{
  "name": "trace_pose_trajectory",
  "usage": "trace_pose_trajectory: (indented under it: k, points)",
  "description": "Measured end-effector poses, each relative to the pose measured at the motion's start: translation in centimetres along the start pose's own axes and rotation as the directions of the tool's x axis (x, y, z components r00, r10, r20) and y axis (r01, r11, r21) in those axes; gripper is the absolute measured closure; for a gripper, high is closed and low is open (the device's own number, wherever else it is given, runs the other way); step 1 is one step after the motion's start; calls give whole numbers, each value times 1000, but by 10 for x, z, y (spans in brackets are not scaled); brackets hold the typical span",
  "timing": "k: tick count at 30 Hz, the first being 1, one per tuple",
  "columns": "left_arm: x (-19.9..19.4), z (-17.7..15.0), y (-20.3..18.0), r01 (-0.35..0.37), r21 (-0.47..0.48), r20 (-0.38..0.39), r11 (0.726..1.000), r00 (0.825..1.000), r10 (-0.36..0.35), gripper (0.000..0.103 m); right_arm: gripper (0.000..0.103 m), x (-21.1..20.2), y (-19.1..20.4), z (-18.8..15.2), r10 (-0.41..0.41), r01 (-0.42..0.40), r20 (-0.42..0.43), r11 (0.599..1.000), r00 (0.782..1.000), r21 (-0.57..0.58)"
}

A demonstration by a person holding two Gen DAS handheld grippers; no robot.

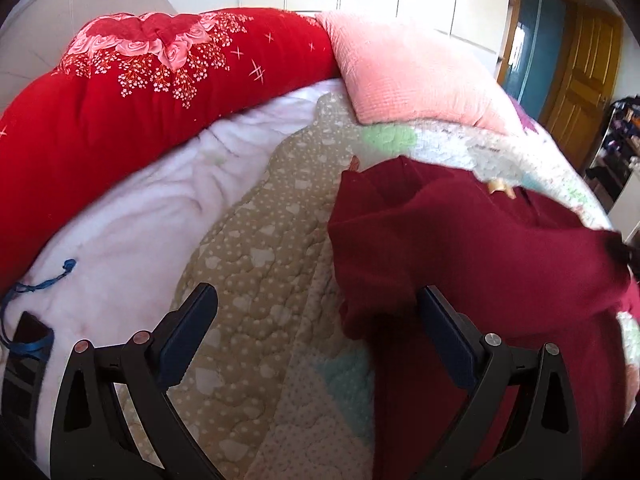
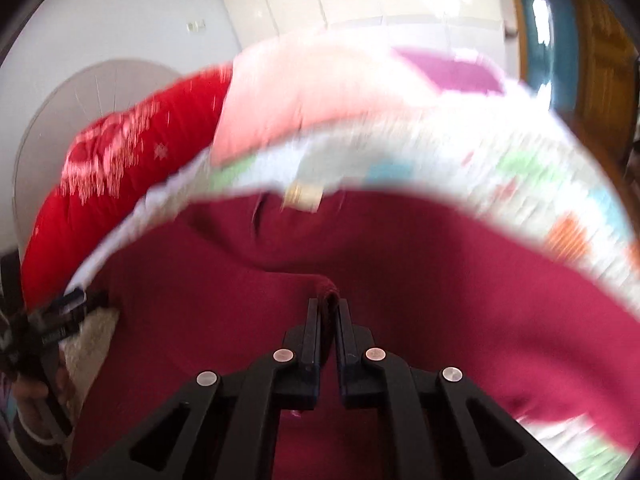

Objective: Fold small clothes

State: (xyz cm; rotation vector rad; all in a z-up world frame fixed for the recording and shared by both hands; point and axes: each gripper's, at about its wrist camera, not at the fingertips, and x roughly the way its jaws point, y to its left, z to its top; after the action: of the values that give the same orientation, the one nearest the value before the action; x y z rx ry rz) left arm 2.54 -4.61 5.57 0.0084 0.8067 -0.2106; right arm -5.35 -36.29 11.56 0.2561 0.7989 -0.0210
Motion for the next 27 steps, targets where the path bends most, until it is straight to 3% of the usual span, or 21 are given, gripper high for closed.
trace_pose_trajectory:
  k: [2, 5, 7, 9, 10, 13, 15, 16, 17, 19, 20, 23, 27]
  points:
    - [-3, -1, -2, 9, -7, 13, 1000, 1000, -9, 3, 98, -11, -11, 15, -96, 96, 32, 995, 995, -3]
    - [-1, -3, -8, -33, 30, 15, 999, 999, 33, 3, 97, -1, -28, 21, -218, 217, 33, 976, 975, 19]
    - [3, -4, -8, -34, 36, -3, 999, 999, 35, 3, 97, 20, -37, 17, -276, 277, -27, 961, 961, 12]
    - [5, -5, -6, -22, 27, -14, 999, 1000, 23, 3, 97, 41, -46, 9, -257, 265, -144, 963, 956, 46]
    - [4, -4, -5, -19, 23, -11, 1000, 1000, 19, 3, 96, 39, -45, 9, -235, 246, -146, 967, 961, 65]
    - [5, -2, -5, -16, 22, -7, 1000, 1000, 16, 3, 88, 9, -28, 18, -248, 249, -21, 966, 968, 67]
    - [12, -4, -7, -32, 33, -36, 999, 999, 33, 3, 55, -6, -8, 28, -191, 188, 45, 980, 981, 66]
    - [17, -5, -7, -51, 39, -57, 998, 997, 53, 3, 49, -7, 5, 32, -123, 119, 70, 991, 990, 62]
    - [23, -7, -7, -69, 44, -80, 997, 994, 72, 3, 47, -2, 23, 39, -21, 18, 71, 999, 997, 42]
    - [31, -10, -5, -67, 38, -108, 997, 992, 70, 3, 47, 27, 67, 50, 148, -149, -7, 989, 989, -28]
    - [33, -11, -4, -59, 30, -113, 998, 992, 62, 3, 47, 39, 84, 52, 179, -181, -37, 982, 983, -61]
    - [33, -11, -4, -53, 36, -111, 998, 992, 56, 3, 47, 88, 142, 54, 173, -198, -121, 950, 977, -241]
    - [35, -11, -1, -36, 22, -121, 999, 992, 38, 3, 47, 139, 169, 56, 159, -239, -239, 904, 958, -355]
